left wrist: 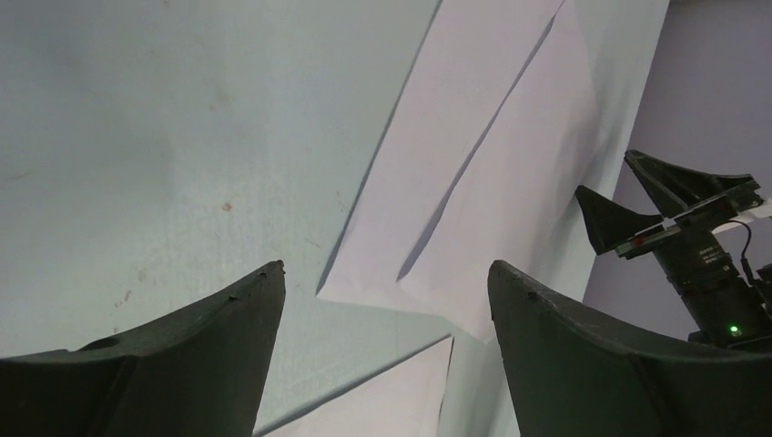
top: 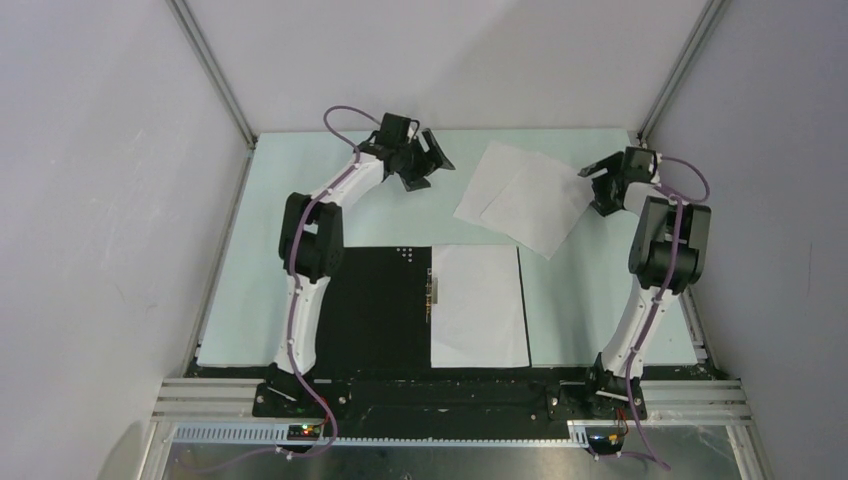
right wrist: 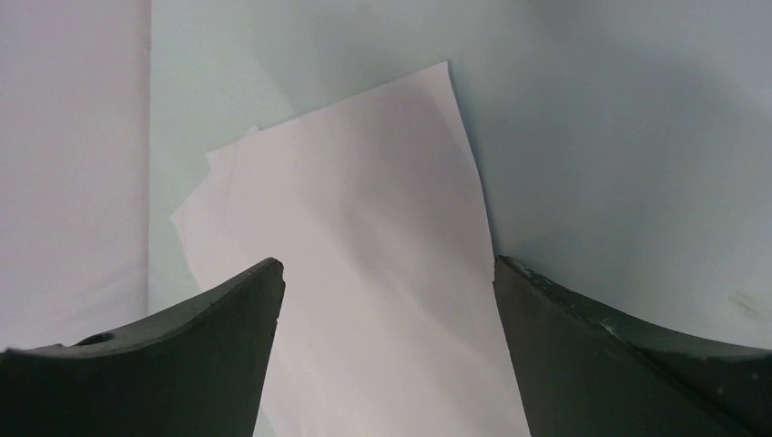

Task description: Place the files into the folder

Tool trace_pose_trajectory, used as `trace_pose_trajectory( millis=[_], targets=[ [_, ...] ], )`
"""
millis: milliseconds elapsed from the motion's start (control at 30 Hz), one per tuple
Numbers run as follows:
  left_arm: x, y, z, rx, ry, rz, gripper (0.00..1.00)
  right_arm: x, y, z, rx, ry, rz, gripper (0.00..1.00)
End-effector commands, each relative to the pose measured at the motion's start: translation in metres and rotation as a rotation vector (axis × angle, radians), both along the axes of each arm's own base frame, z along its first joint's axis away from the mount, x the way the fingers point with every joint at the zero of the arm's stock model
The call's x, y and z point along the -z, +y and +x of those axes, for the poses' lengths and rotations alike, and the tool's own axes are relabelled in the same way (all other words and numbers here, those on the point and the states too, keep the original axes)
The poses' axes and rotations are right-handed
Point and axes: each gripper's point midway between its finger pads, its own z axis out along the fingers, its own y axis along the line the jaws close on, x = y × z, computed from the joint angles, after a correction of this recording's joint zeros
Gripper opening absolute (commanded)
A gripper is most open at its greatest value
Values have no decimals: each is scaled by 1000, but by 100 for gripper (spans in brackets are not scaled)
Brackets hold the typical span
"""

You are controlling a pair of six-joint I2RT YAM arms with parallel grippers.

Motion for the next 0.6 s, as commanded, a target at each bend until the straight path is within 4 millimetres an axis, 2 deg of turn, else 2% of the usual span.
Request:
trace_pose_trajectory(
  millis=[0,33,133,167,300,400,533,567],
  targets=[
    [-11,0,20,-60,5,-78,87,6,30,18,-120,78,-25,90],
    [-8,1,21,-72,15,-81,87,14,40,20,-149,95,-18,90],
    [0,2,22,-90,41,-88,87,15,60,32,-230,108,-26,90],
    [1,1,22,-92,49,-99,87,18,73,30,-260,130,-22,90],
    [10,-2,23,-103,80,-119,87,18,93,37,-310,134,-27,90],
    [15,-6,21,-97,103,-134,86,10,86,34,-294,129,-29,90],
    [26,-5,19,-113,126,-123,86,1,58,22,-246,136,-49,91],
    [27,-6,18,-114,128,-123,86,3,55,18,-246,145,-50,91]
  ],
)
